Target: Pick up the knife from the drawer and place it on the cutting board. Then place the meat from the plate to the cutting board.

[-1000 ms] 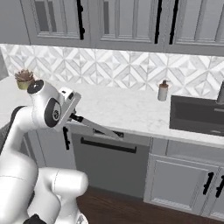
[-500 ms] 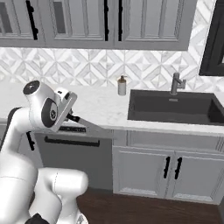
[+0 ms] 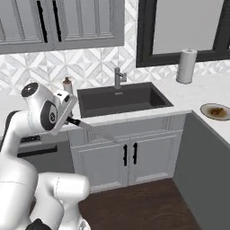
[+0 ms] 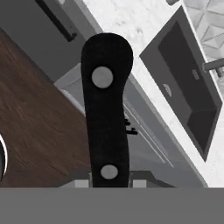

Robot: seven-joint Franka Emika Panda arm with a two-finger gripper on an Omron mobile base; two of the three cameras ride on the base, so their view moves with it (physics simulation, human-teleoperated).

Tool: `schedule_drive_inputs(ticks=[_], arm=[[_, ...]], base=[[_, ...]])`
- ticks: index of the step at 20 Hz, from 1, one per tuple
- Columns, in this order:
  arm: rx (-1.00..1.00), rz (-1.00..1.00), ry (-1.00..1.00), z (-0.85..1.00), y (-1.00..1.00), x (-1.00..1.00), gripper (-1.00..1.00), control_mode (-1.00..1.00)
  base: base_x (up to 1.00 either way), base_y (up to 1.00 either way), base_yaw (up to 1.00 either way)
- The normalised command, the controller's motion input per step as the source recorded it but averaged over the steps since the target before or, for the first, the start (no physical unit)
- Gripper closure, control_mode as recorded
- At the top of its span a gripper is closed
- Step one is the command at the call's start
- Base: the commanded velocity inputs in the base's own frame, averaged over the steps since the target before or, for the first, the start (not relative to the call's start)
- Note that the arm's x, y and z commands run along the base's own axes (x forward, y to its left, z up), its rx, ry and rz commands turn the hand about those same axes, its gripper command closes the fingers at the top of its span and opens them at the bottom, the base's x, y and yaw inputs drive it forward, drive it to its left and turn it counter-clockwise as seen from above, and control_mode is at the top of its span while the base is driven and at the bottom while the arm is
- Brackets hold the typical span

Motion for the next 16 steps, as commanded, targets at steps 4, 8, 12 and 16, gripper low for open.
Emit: schedule_drive_inputs(ticks=[4, 8, 12, 16], arm=[[0.0, 0.0, 0.0, 0.0, 0.0, 0.0, 1.0, 1.0], [0.0, 0.0, 0.0, 0.0, 0.0, 0.0, 1.0, 1.0], [0.0, 0.0, 0.0, 0.0, 0.0, 0.0, 1.0, 1.0], [0.0, 0.0, 0.0, 0.0, 0.0, 0.0, 1.0, 1.0]], base=[[0.23, -0.3, -0.52], [0.29, -0.27, -0.54], [0.32, -0.47, -0.65], [0.39, -0.49, -0.71]])
